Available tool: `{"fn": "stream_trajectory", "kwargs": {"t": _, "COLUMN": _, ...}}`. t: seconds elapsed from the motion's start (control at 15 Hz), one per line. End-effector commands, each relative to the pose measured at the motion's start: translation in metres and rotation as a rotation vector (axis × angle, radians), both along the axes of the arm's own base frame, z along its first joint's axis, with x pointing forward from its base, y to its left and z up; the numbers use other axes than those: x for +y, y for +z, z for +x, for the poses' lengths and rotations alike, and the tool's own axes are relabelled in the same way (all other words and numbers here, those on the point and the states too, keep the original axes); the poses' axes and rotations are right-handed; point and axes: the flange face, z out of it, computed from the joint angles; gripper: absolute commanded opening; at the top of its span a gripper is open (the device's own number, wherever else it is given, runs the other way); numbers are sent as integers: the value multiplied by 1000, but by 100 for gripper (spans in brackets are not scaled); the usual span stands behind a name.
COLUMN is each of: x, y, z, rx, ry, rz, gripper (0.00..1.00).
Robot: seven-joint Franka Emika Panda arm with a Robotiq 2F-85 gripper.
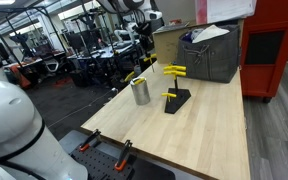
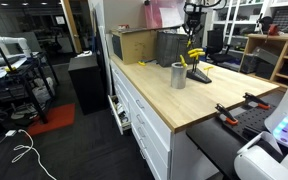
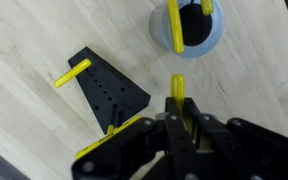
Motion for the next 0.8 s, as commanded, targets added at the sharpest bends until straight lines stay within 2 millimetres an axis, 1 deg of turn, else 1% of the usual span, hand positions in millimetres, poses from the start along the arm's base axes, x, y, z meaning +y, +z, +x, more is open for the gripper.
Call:
{"fn": "stream_trajectory", "kwargs": {"t": 0.0, "x": 15, "y": 4, "z": -8, "rx": -19, "ry": 136, "rz": -16, "gripper": 3}}
{"fn": "stream_trajectory", "kwargs": {"t": 0.2, "x": 32, "y": 0, "z": -11, "rx": -11, "ry": 221, "rz": -21, "gripper": 3}}
{"fn": "stream_trajectory", "kwargs": {"t": 0.47, "x": 54, "y": -7, "z": -16, "rx": 44, "ry": 290, "rz": -28, "gripper": 3}}
{"fn": "stream_trajectory", "kwargs": {"t": 0.73, "x": 68, "y": -14, "z": -24, "rx": 117, "ry": 344, "rz": -43, "gripper": 3}}
